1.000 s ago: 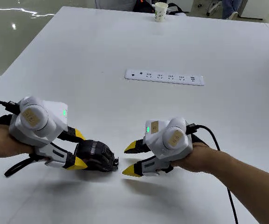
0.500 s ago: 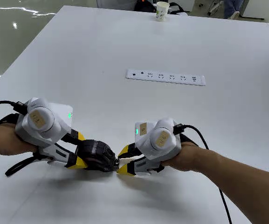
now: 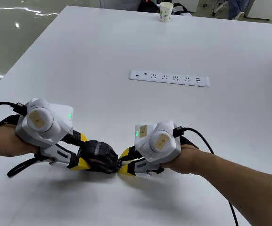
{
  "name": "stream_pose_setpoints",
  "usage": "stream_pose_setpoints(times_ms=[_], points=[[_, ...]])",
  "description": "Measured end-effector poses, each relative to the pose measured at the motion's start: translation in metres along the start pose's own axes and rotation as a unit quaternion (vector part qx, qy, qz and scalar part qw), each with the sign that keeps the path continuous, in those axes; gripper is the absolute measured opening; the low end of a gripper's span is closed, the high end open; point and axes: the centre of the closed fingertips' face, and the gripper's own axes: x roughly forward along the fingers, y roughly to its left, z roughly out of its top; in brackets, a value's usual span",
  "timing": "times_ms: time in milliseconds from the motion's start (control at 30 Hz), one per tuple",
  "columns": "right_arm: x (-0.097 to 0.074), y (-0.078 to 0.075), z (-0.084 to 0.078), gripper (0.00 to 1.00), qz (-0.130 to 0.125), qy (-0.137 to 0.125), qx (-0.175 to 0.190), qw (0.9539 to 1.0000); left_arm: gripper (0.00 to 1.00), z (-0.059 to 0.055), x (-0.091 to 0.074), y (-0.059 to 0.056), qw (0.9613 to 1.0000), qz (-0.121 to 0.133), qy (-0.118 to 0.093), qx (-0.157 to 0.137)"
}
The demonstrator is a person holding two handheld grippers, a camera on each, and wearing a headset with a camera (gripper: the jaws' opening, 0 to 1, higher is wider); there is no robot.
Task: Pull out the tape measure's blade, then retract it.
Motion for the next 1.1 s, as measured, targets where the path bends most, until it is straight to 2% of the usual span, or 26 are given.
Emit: stream_pose_setpoints(times_ms=[300, 1100], points=[[-0.0011, -0.0027, -0.0004, 0.09, -0.005, 0.002, -0.001, 1.0000, 0.25, 0.0009, 0.0001, 0.0006, 1.0000, 0.001, -0.002, -0.010], [-0.0016, -0.0009, -0.0019, 0.08, -0.008, 0.010, -0.023, 0.9997, 0.25, -0.0008, 0.0002, -0.0007, 0.9999, -0.002, 0.004, -0.009]])
